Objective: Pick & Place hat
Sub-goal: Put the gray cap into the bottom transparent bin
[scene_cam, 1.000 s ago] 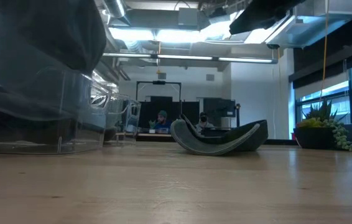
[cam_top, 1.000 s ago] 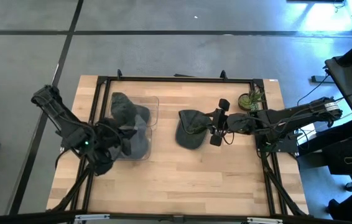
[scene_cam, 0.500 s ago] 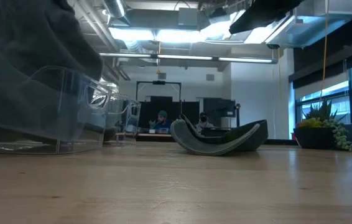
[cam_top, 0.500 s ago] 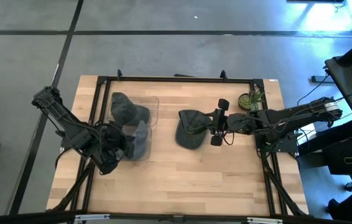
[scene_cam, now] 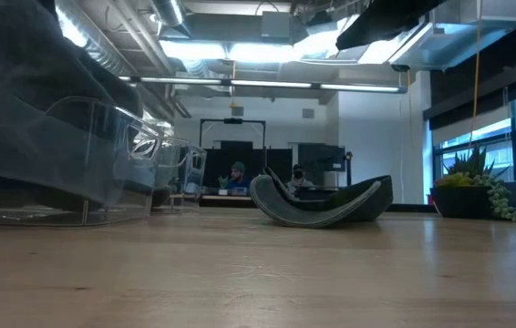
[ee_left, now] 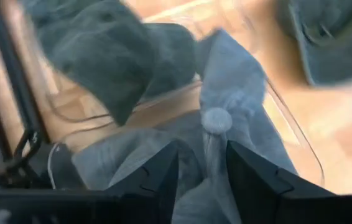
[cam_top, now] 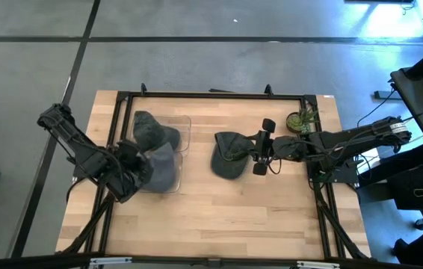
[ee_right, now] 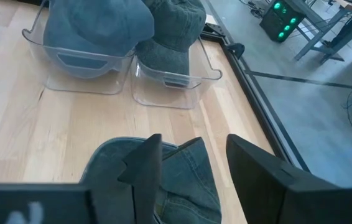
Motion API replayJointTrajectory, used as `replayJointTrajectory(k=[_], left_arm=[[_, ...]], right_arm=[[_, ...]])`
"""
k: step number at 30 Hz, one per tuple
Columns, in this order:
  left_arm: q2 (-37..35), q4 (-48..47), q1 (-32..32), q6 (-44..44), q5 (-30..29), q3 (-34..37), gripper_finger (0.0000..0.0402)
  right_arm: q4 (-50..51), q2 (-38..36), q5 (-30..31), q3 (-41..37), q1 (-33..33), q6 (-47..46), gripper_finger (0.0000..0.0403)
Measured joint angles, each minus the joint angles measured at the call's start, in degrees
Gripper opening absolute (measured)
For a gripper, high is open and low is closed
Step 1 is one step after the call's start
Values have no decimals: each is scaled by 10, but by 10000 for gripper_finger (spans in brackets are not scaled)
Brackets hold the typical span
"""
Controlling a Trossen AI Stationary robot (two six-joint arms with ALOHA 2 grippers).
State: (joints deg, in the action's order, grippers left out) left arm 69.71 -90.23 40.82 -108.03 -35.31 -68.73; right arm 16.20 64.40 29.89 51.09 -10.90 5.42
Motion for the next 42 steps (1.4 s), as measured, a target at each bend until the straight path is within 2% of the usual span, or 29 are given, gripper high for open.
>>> replayJointTrajectory(k=[5, 12, 17, 19, 26, 29, 34, 39, 42], left_arm=[[-9, 0, -16, 96, 27, -20, 150], [-9, 2, -43, 261, -91, -81, 159], [-9, 12, -78, 445, -86, -114, 161], [-9, 39, -99, 555, -77, -115, 167], [19, 188, -172, 986, 30, -115, 230], [38, 238, -202, 1108, 76, -115, 261], [87, 263, -264, 1148, 179, -115, 292], [135, 297, -288, 1192, 232, -115, 292], [157, 290, -299, 1234, 290, -115, 291]], right_arm=[[0, 0, 0, 0, 0, -10, 180], [-1, 0, 0, 0, 3, -21, 180], [-1, 0, 0, 0, 3, -20, 180], [-1, 0, 0, 0, 3, -20, 180], [-1, 0, 0, 0, 3, -53, 180], [-1, 8, 0, 0, 3, -74, 180], [-1, 36, 0, 0, 3, -100, 180], [-1, 67, 3, 0, 5, -99, 180], [-1, 81, 4, 0, 11, -105, 180]])
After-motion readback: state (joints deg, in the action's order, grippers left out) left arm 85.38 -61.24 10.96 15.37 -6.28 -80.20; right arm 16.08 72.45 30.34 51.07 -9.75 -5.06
